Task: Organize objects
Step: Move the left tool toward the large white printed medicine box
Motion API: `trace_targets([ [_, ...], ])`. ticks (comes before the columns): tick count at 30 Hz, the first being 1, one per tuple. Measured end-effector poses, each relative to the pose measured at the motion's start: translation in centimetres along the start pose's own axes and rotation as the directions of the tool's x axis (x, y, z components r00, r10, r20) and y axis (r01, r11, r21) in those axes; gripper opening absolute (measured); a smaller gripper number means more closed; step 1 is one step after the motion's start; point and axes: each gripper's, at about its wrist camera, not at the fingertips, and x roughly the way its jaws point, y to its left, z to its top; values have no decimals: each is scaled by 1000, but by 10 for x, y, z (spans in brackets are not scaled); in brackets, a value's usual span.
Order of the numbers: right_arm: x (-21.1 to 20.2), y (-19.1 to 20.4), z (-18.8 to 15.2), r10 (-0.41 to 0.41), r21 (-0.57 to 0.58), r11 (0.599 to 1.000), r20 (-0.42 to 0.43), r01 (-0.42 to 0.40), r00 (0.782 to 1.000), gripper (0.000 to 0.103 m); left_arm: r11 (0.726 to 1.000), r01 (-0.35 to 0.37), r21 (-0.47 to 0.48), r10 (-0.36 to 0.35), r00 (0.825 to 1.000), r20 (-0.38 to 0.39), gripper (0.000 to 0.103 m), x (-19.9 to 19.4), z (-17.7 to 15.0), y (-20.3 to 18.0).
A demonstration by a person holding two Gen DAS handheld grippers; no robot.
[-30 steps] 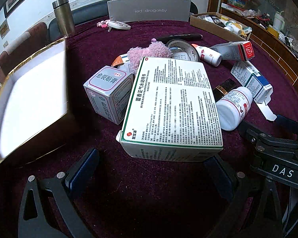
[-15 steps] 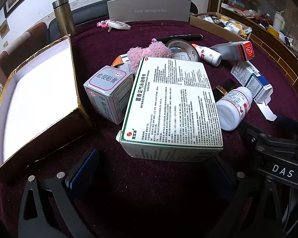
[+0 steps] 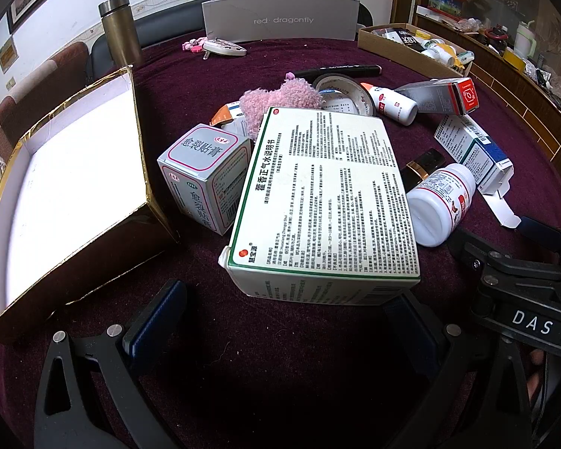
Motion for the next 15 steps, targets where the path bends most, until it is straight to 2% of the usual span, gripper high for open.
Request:
trace_targets([
  [5, 1, -4, 4, 11, -20, 1000, -1, -11, 1000, 103, 1000, 13, 12, -13, 1000, -1, 102, 0, -3, 1],
  [7, 0, -8, 4, 31, -57, 998, -15, -32, 999, 103, 996, 62, 57, -61, 998, -18, 101, -6, -7, 4],
  [9, -10, -22, 0, -45, -48, 998, 36, 47, 998, 103, 987, 144, 65, -144, 990, -7, 101, -19, -13, 15],
  [10, -16, -29, -1, -58, -35, 998, 77, 61, 995, 103, 981, 177, 74, -178, 984, -1, 101, -25, -16, 19],
  [12, -23, -47, -4, -19, -2, 1000, 123, 19, 992, 103, 974, 211, 80, -214, 976, 34, 101, -37, -17, 29],
  [15, -22, -67, -4, 37, 81, 996, 127, -48, 991, 103, 960, 272, 63, -276, 959, 59, 101, -46, -7, 36],
])
